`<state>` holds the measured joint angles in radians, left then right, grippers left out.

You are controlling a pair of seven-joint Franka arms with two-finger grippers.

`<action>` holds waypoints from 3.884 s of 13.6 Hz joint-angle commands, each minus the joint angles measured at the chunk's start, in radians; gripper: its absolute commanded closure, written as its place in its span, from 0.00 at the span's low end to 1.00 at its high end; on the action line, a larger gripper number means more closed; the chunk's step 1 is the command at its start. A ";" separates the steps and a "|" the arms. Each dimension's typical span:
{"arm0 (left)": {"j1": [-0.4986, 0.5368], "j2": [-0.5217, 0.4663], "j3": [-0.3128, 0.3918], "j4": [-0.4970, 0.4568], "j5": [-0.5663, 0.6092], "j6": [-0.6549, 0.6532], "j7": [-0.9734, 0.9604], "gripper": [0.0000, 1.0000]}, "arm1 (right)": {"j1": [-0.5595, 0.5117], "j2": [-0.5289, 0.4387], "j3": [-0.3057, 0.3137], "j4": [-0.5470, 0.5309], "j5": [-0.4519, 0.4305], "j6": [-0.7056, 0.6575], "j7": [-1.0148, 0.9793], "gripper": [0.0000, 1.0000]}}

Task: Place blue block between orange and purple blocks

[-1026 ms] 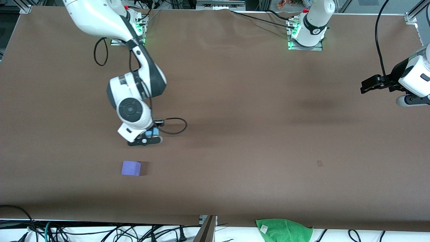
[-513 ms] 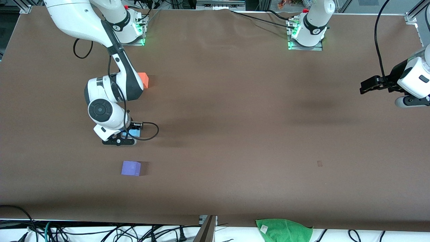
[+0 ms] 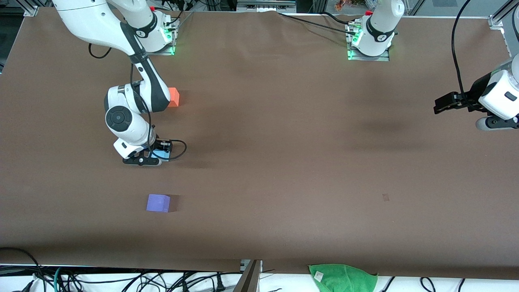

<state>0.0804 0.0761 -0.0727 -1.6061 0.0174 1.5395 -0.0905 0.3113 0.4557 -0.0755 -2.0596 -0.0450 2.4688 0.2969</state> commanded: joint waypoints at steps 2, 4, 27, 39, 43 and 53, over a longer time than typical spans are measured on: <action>0.012 -0.006 -0.006 0.000 -0.008 -0.007 0.023 0.00 | -0.008 -0.043 0.031 -0.053 0.020 0.022 -0.065 0.76; 0.010 -0.006 -0.007 -0.002 -0.008 -0.007 0.017 0.00 | -0.008 -0.043 0.031 -0.066 0.020 0.036 -0.071 0.76; 0.009 -0.030 -0.012 -0.012 -0.010 -0.012 0.023 0.00 | -0.040 -0.089 -0.105 0.819 0.011 -1.016 -0.369 0.00; 0.006 -0.038 -0.013 -0.031 -0.008 -0.024 0.017 0.00 | -0.313 -0.376 0.183 0.500 0.004 -0.999 -0.357 0.00; 0.007 -0.042 -0.013 -0.032 -0.008 -0.024 0.017 0.00 | -0.370 -0.446 0.165 0.498 0.010 -0.946 -0.364 0.00; 0.009 -0.042 -0.012 -0.032 -0.008 -0.016 0.020 0.00 | -0.368 -0.437 0.157 0.493 0.004 -0.984 -0.404 0.00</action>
<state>0.0802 0.0581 -0.0812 -1.6182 0.0174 1.5213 -0.0905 -0.0484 0.0198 0.0783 -1.5718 -0.0444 1.4919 -0.1180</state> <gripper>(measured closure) 0.000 0.000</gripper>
